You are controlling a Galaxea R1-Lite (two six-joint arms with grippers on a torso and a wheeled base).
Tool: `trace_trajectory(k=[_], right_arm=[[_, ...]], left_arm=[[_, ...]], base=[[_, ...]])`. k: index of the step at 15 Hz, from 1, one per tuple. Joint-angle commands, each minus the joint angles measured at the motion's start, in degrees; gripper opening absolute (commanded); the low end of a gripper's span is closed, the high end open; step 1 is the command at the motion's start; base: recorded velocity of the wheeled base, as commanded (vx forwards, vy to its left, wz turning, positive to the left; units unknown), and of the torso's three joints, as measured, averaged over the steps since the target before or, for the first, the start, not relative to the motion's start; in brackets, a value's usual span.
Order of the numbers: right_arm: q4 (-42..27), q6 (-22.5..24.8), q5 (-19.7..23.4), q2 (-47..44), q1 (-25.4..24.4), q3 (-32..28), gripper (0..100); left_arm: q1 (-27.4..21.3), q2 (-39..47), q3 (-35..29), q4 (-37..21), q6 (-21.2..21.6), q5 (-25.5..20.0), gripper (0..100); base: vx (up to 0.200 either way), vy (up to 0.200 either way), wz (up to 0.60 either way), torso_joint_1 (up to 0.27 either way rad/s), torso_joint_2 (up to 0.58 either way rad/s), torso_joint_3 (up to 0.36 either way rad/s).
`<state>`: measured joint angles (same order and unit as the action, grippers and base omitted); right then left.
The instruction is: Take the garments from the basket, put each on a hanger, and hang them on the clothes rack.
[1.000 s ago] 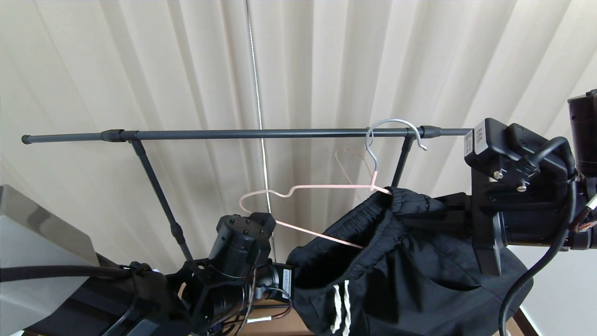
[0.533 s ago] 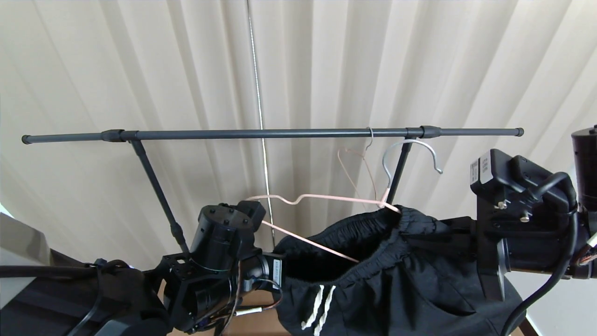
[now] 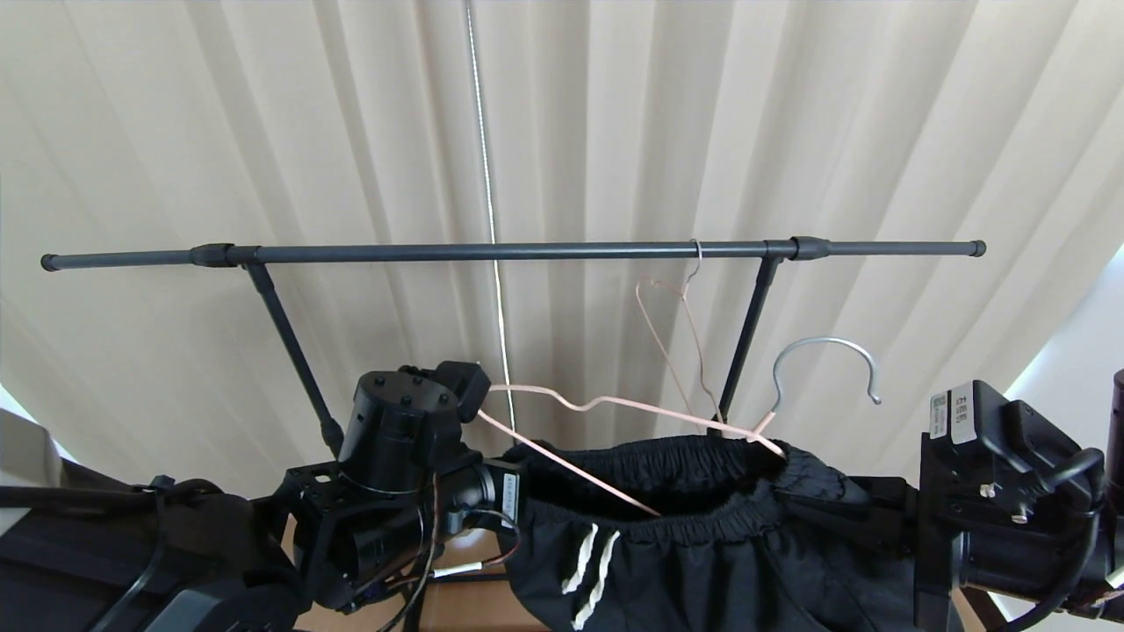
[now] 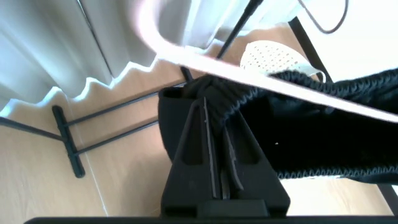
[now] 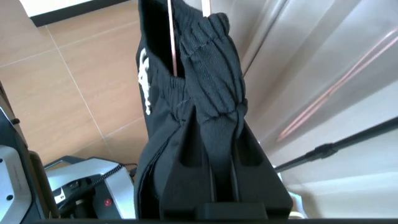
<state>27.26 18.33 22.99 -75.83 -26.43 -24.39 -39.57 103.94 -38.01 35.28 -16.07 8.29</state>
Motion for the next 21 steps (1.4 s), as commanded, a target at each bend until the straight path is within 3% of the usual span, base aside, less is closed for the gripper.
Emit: trace_trajectory(k=[1, 8, 11, 21], right_arm=[[-0.10, 0.03, -0.05, 0.50, 0.33, 0.66, 0], [-0.19, 0.65, -0.05, 0.68, 1.03, 1.54, 0], [-0.19, 4.60, -0.05, 0.50, 1.03, 3.04, 0], [-0.36, 8.91, -0.14, -3.63, 0.85, 4.97, 0]], left_arm=[[1.43, -0.23, -0.05, -0.04, 0.33, 0.06, 0], [5.64, -0.49, -0.22, -0.04, 1.21, 0.06, 0], [7.40, -0.31, -2.51, -0.12, 3.15, -0.03, 0], [10.13, -0.40, -5.76, -0.12, 9.56, 0.06, 0]], base=[[0.000, 0.000, 0.00, 0.000, 0.00, 0.000], [0.000, 0.000, 0.00, 0.000, 0.00, 0.000], [0.000, 0.000, 0.00, 0.000, 0.00, 0.000], [0.000, 0.000, 0.00, 0.000, 0.00, 0.000]])
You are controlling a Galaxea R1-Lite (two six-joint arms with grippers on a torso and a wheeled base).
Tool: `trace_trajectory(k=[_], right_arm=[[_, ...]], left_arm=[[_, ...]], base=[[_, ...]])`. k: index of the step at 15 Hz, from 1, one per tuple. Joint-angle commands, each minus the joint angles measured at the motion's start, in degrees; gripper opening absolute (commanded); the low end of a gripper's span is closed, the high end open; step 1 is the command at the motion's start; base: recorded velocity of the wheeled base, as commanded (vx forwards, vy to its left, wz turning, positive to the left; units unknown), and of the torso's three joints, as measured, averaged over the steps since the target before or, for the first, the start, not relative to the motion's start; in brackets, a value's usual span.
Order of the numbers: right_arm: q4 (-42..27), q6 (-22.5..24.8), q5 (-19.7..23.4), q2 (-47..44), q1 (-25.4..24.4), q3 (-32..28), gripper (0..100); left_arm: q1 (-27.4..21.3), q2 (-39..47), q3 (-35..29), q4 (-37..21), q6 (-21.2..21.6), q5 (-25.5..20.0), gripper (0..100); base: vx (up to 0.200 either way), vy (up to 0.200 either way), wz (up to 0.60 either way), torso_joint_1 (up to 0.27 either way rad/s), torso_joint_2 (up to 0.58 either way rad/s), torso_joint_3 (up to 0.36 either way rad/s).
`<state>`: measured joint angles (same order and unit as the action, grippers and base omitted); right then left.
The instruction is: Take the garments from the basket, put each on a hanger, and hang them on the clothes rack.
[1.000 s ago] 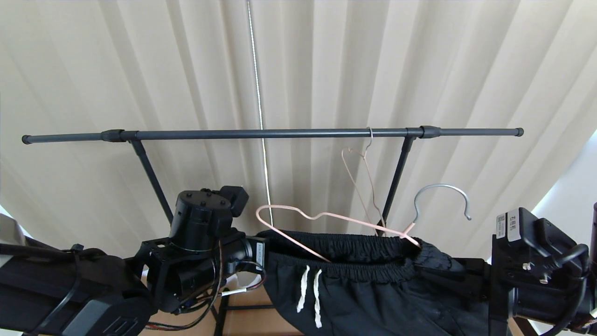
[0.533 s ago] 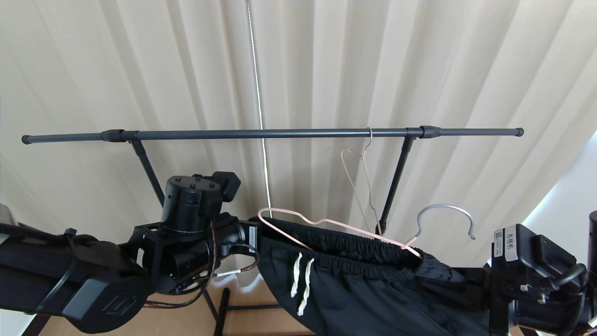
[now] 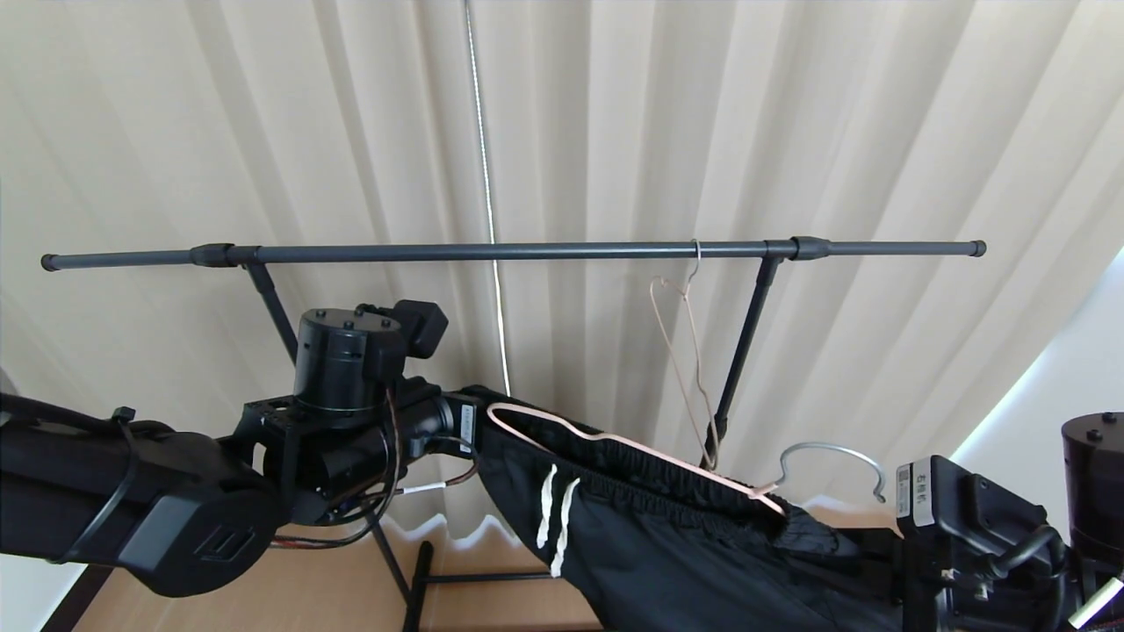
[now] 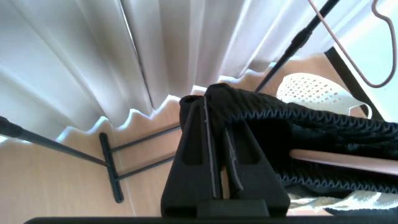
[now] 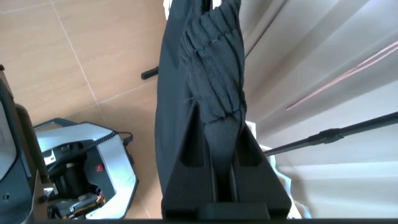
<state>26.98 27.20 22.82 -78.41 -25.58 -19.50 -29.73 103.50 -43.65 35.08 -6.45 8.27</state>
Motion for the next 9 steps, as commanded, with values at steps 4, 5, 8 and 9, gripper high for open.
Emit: trace_trajectory(k=[4, 5, 8, 9], right_arm=[[0.36, 1.54, -2.78, -8.34, -1.05, 0.17, 0], [0.53, 1.54, -3.31, -9.48, -1.05, 0.17, 0], [0.71, 1.37, -3.57, -11.68, -1.05, -0.62, 0], [0.71, 1.28, -4.19, -11.94, -1.05, -0.89, 0]], left_arm=[[-0.15, -0.75, -0.55, 0.07, 4.34, 0.17, 0], [-0.15, -1.11, -0.55, 0.07, 5.66, 0.17, 0], [-0.41, -2.51, -0.64, -0.19, 11.19, 0.44, 0], [-0.94, -2.86, -0.91, -0.28, 12.51, 1.14, 0]], base=[[0.000, 0.000, 0.00, 0.000, 0.00, 0.000], [0.000, 0.000, 0.00, 0.000, 0.00, 0.000], [0.000, 0.000, 0.00, 0.000, 0.00, 0.000], [0.000, 0.000, 0.00, 0.000, 0.00, 0.000]])
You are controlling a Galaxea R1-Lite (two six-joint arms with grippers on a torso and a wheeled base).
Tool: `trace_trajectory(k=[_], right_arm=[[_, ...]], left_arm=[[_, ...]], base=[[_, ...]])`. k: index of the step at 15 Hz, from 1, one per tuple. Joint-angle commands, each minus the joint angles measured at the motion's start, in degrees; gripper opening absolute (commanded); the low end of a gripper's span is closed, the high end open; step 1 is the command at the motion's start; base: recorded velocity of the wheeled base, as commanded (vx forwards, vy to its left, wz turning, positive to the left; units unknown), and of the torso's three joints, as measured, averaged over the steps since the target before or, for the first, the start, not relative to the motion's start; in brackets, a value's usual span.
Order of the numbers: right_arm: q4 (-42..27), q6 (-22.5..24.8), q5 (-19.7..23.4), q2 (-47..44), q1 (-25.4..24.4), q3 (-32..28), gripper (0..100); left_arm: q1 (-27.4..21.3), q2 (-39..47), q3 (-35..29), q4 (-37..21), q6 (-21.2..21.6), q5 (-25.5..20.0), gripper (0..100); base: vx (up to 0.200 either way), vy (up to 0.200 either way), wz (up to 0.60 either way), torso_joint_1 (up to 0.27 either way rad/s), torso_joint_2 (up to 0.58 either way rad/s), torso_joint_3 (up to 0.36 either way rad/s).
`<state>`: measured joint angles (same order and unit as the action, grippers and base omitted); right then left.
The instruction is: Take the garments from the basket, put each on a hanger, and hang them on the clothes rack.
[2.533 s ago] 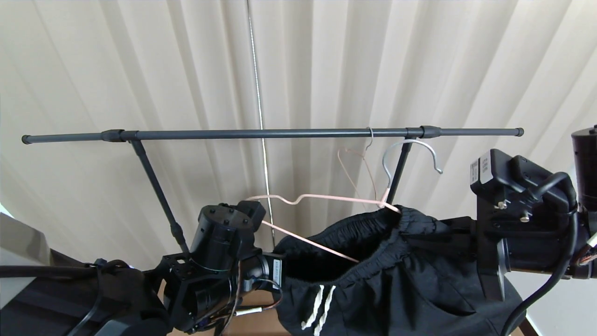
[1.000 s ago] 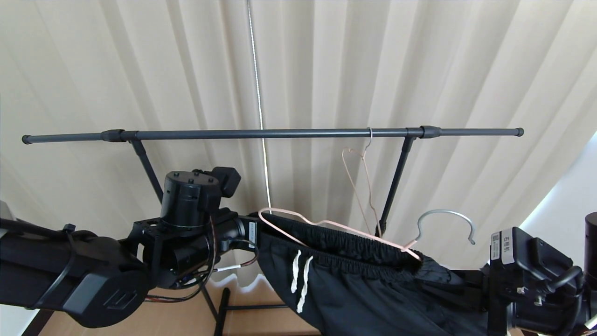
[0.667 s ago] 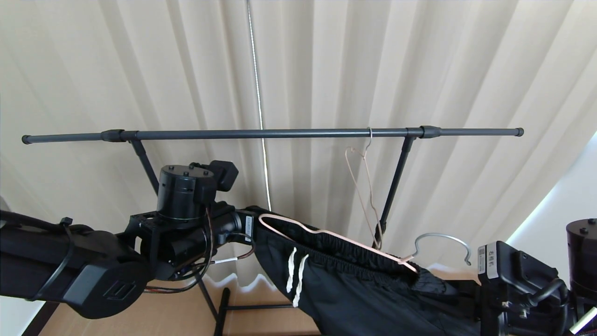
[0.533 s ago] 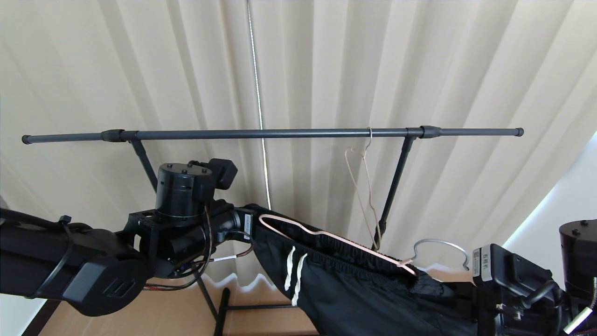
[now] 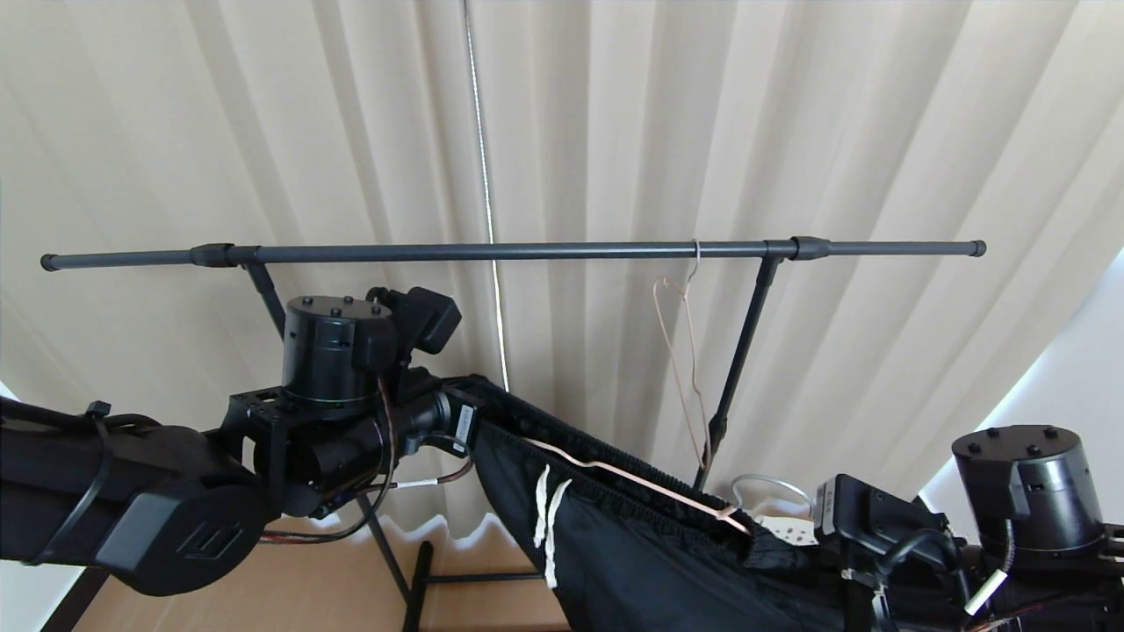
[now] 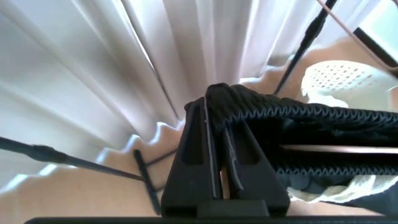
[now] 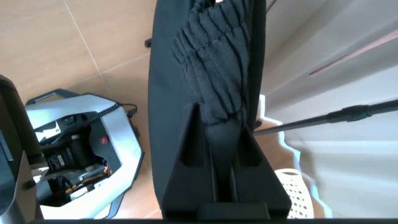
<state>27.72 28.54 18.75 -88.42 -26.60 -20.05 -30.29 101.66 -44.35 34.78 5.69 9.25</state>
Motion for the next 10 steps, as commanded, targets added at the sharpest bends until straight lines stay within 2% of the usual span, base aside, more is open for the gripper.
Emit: trace_trajectory(k=[1, 3, 7, 8, 9, 10], right_arm=[[-0.04, -0.15, -0.91, -2.37, -0.03, -0.60, 0], [0.05, -0.94, -2.67, -3.78, -0.12, -1.22, 0], [0.05, -2.00, -2.75, -4.75, -0.12, -2.01, 0], [0.05, -3.58, -2.75, -4.75, -0.12, -2.62, 0], [0.05, -3.67, -2.75, -4.75, -0.12, -2.71, 0], [0.05, -5.25, -2.84, -5.01, -0.12, -3.33, 0]], left_arm=[[-1.00, -1.20, -0.56, -0.06, 1.16, 0.59, 0], [-2.84, -1.64, -2.94, -1.82, 3.36, 1.65, 0], [-6.36, -4.01, -12.60, -16.32, 3.45, 2.09, 0], [-8.38, -4.80, -16.73, -23.27, 3.27, 2.09, 0], [-8.64, -4.80, -17.17, -23.88, 3.27, 2.09, 0], [-10.75, -5.15, -20.43, -29.15, 2.92, 2.09, 0]], base=[[0.000, 0.000, 0.00, 0.000, 0.00, 0.000], [0.000, 0.000, 0.00, 0.000, 0.00, 0.000], [0.000, 0.000, 0.00, 0.000, 0.00, 0.000], [0.000, 0.000, 0.00, 0.000, 0.00, 0.000], [0.000, 0.000, 0.00, 0.000, 0.00, 0.000], [0.000, 0.000, 0.00, 0.000, 0.00, 0.000]])
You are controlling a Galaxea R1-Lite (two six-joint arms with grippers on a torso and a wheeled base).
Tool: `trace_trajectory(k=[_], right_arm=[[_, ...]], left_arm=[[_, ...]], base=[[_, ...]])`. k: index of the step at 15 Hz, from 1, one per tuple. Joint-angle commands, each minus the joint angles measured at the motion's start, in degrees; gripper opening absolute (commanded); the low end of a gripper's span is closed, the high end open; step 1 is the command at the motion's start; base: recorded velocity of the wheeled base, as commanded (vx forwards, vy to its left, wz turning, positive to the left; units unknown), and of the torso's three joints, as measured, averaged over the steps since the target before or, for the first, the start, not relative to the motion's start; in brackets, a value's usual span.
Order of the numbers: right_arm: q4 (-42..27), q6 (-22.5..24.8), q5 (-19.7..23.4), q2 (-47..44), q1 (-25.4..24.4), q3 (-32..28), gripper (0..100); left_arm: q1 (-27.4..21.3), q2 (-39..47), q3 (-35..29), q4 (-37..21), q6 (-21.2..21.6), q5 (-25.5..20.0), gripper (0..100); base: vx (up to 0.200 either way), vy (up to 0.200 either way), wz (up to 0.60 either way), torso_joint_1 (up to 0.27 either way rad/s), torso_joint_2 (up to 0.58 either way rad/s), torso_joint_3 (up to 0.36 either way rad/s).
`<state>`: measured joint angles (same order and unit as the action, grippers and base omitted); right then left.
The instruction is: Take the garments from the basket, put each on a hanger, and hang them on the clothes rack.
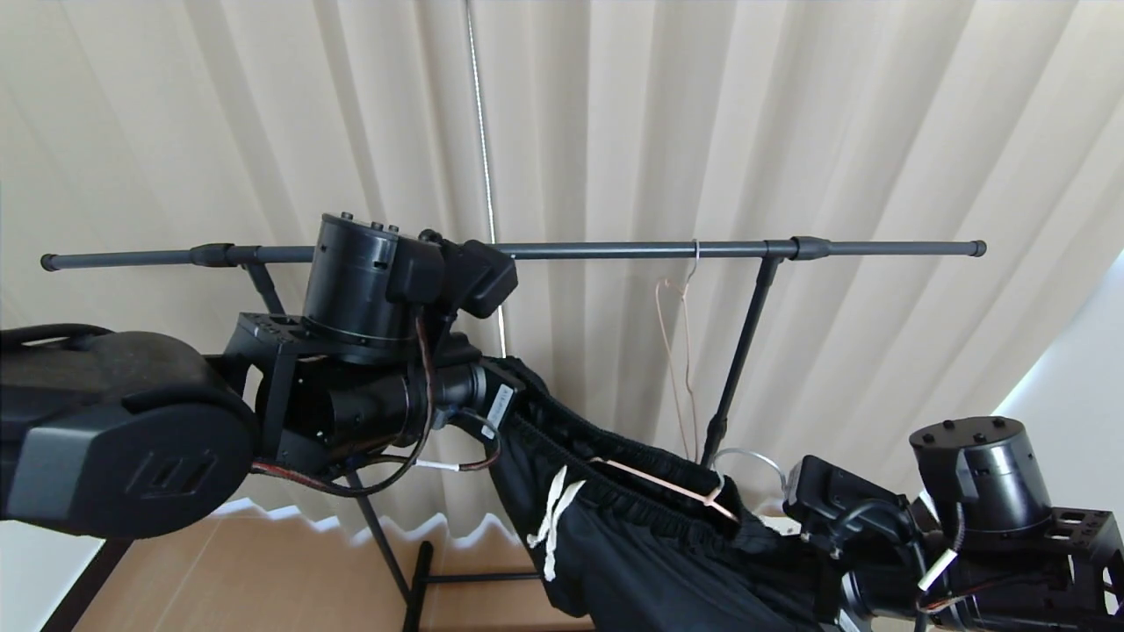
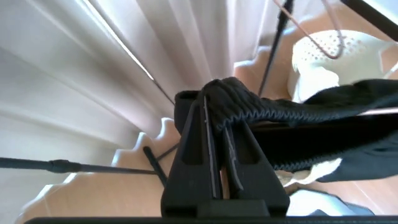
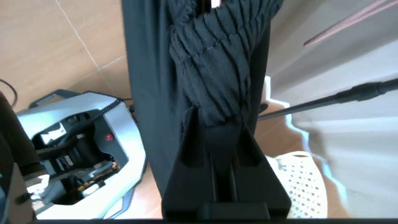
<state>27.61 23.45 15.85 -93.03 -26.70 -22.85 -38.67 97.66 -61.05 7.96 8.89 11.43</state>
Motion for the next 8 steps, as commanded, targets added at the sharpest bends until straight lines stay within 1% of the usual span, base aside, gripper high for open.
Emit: trace_trajectory(k=[1, 2, 3, 4, 6, 8], right_arm=[[0.16, -1.39, -0.64, -0.58, 0.07, -1.50, 0], [0.16, -3.42, -2.14, -0.67, -0.02, -2.29, 0], [0.16, -4.65, -2.66, -0.67, -0.02, -2.73, 0], [0.25, -7.99, -3.19, -0.49, -0.02, -3.87, 0], [1.04, -10.36, -3.37, 0.39, -0.02, -4.66, 0], [3.50, -11.41, -3.89, 2.24, -0.02, -4.49, 0]], left_arm=[[-3.52, -1.33, -4.16, -4.01, -0.45, -0.10, 0], [-4.75, -1.15, -4.08, -4.80, -0.98, -0.10, 0], [-5.19, -1.15, -4.08, -5.06, -1.24, -0.10, 0], [-6.24, -1.33, -3.99, -6.38, -2.21, -0.10, 0], [-6.77, -1.07, -3.90, -7.78, -3.53, -0.10, 0], [-7.65, -0.98, -3.90, -9.81, -5.46, -0.18, 0]], base=[[0.000, 0.000, 0.00, 0.000, 0.00, 0.000], [0.000, 0.000, 0.00, 0.000, 0.00, 0.000], [0.000, 0.000, 0.00, 0.000, 0.00, 0.000], [0.000, 0.000, 0.00, 0.000, 0.00, 0.000], [0.000, 0.000, 0.00, 0.000, 0.00, 0.000], [0.000, 0.000, 0.00, 0.000, 0.00, 0.000]])
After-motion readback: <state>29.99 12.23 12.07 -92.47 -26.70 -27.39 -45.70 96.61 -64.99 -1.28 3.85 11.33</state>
